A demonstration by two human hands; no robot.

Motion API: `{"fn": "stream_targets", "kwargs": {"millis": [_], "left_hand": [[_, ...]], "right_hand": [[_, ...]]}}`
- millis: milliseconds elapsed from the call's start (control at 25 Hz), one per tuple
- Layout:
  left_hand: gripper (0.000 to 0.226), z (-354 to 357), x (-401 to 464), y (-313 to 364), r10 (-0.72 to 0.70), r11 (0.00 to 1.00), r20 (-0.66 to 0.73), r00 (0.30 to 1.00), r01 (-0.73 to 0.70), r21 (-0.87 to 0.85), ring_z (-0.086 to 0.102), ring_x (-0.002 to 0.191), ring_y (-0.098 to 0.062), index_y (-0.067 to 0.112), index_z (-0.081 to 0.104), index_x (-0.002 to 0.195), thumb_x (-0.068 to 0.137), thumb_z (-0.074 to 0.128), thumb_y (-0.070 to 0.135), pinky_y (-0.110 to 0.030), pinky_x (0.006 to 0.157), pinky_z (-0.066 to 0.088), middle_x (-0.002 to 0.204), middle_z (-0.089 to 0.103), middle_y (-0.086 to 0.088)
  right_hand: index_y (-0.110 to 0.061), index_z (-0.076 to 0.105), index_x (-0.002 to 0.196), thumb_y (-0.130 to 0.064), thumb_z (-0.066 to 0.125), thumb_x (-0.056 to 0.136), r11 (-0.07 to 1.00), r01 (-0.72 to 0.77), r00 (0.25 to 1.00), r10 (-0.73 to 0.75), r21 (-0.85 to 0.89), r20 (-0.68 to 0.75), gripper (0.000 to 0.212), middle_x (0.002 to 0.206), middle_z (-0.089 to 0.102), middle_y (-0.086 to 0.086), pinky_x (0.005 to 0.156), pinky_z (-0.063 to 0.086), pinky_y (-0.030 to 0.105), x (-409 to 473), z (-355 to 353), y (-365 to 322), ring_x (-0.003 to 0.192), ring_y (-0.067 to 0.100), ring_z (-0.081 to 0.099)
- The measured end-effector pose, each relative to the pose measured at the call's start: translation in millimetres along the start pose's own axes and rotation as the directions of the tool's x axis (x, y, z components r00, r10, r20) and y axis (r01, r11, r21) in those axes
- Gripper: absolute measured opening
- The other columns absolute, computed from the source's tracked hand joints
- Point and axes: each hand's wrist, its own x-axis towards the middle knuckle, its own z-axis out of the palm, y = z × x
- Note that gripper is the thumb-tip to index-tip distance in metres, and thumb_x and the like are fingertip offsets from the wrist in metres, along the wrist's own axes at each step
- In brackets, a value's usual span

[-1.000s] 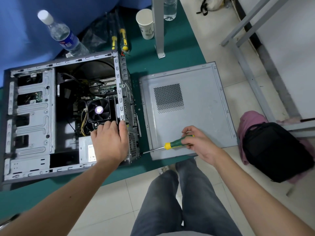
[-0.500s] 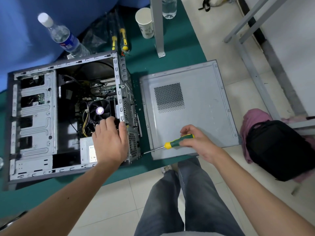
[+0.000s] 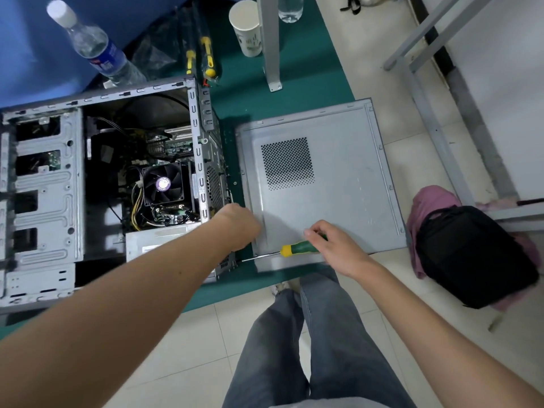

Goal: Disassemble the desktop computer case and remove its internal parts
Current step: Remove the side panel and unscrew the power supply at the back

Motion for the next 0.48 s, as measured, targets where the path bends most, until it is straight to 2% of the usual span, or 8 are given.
{"fn": "stream_targets", "kwargs": {"millis": [40, 120, 280, 360, 480], "left_hand": [[0.012, 4, 4, 5, -0.01, 1.0, 0.024, 1.0, 0.01, -0.008, 0.058, 0.103, -0.027, 0.006, 0.061, 0.104, 0.094, 0.056, 0.002, -0.038, 0.091, 0.044, 0.114, 0.063, -0.01], [0.014, 12, 9, 13, 0.003, 1.0, 0.039, 0.999, -0.003, -0.006, 0.054, 0.109, -0.027, 0.008, 0.062, 0.106, 0.094, 0.057, 0.005, -0.041, 0.095, 0.039, 0.118, 0.061, -0.009], [0.021, 19, 13, 18, 0.009, 0.998, 0.09, 0.996, -0.004, -0.062, 0.053, 0.115, -0.026, 0.011, 0.064, 0.111, 0.09, 0.067, 0.016, -0.046, 0.103, 0.034, 0.119, 0.062, -0.005], [0.022, 19, 13, 18, 0.007, 0.997, 0.09, 0.996, 0.001, -0.083, 0.056, 0.113, -0.026, 0.011, 0.065, 0.109, 0.089, 0.069, 0.017, -0.044, 0.099, 0.036, 0.116, 0.064, -0.005], [0.016, 23, 15, 20, 0.033, 0.999, 0.074, 0.997, -0.03, -0.042, 0.061, 0.104, -0.026, 0.009, 0.064, 0.105, 0.089, 0.064, 0.008, -0.038, 0.082, 0.035, 0.11, 0.067, -0.006]], "right_hand": [[-0.023, 0.057, 0.1, -0.041, 0.052, 0.097, 0.999, 0.027, 0.999, -0.028, -0.032, -0.021, 0.019, 0.098, 0.058, 0.001, 0.073, 0.048, 0.033, 0, 1, 1, 0.083, 0.016, 0.055], [-0.028, 0.057, 0.1, -0.03, 0.057, 0.096, 0.996, 0.064, 0.997, -0.062, 0.063, -0.038, 0.005, 0.105, 0.055, -0.001, 0.07, 0.043, 0.026, 0, 0, 2, 0.086, 0.013, 0.054], [-0.033, 0.056, 0.101, -0.02, 0.059, 0.094, 0.989, 0.07, 0.998, -0.07, 0.132, -0.009, 0.015, 0.111, 0.053, -0.005, 0.077, 0.04, 0.021, -2, 0, 9, 0.095, 0.007, 0.053], [-0.033, 0.056, 0.101, -0.021, 0.059, 0.094, 0.985, 0.072, 0.997, -0.072, 0.154, -0.011, 0.014, 0.112, 0.054, -0.004, 0.08, 0.043, 0.024, -3, 2, 8, 0.095, 0.009, 0.054], [-0.031, 0.057, 0.1, -0.019, 0.059, 0.094, 0.983, 0.076, 0.997, -0.073, 0.17, -0.021, 0.014, 0.111, 0.055, -0.004, 0.081, 0.044, 0.023, -7, 1, 7, 0.098, 0.01, 0.054]]}}
